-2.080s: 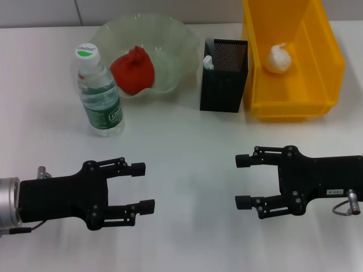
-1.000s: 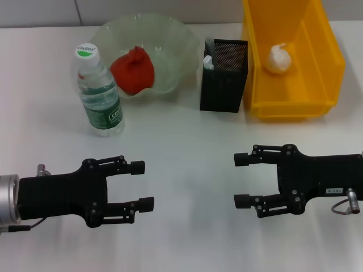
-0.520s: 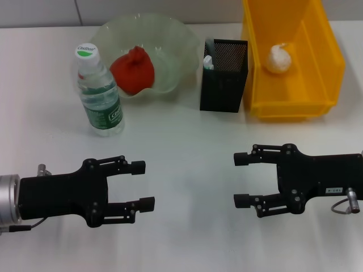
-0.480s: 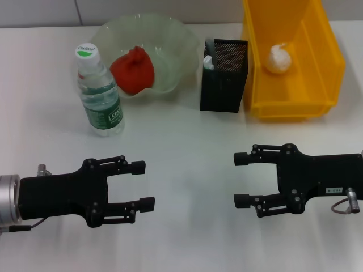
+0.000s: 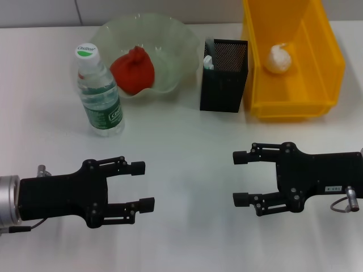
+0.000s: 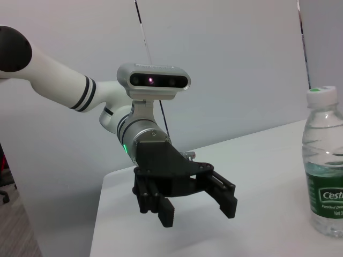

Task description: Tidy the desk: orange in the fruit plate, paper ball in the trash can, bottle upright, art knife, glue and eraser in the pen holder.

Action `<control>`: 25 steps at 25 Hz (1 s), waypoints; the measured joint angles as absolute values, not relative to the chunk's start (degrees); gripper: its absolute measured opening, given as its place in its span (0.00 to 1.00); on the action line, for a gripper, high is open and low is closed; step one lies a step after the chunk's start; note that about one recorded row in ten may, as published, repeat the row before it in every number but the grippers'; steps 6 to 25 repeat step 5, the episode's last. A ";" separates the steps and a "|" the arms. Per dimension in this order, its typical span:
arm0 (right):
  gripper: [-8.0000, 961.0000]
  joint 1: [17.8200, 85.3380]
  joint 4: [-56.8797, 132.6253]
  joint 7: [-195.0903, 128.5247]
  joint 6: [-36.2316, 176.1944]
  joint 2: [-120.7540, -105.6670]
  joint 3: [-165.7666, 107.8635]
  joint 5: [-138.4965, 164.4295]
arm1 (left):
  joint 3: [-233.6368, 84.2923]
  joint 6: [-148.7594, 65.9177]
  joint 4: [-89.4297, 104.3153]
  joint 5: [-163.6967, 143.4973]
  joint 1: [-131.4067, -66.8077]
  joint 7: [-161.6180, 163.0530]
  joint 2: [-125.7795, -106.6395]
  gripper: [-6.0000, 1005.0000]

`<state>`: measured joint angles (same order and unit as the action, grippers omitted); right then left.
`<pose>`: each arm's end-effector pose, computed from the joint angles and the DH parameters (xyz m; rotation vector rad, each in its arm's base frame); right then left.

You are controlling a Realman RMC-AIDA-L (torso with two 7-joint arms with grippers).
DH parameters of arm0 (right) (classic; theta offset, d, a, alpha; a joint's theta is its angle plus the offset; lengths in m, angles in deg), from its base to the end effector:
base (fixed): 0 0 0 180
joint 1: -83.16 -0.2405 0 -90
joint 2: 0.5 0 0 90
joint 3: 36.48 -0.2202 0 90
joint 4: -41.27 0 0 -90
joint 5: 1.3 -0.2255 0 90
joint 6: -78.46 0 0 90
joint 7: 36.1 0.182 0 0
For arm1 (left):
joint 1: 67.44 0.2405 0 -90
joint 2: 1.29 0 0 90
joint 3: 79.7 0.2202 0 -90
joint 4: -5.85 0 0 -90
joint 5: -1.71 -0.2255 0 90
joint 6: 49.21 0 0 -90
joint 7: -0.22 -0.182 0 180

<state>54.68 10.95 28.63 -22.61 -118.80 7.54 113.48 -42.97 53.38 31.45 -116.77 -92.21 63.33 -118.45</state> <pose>0.2234 0.2788 -0.0390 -2.9731 0.3696 0.8482 -0.2520 0.2567 -0.0335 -2.8847 -0.5485 -0.9031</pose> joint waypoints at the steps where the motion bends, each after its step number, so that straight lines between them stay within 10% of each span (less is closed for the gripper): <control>1: 0.85 54.67 10.94 28.63 -22.61 -118.80 7.54 113.48 | -42.97 53.38 31.42 -116.76 -92.21 63.32 -118.45 0.78; 25: 0.85 54.60 10.94 28.63 -22.63 -118.80 7.55 113.48 | -42.97 53.42 31.36 -116.77 -92.19 63.32 -118.43 0.78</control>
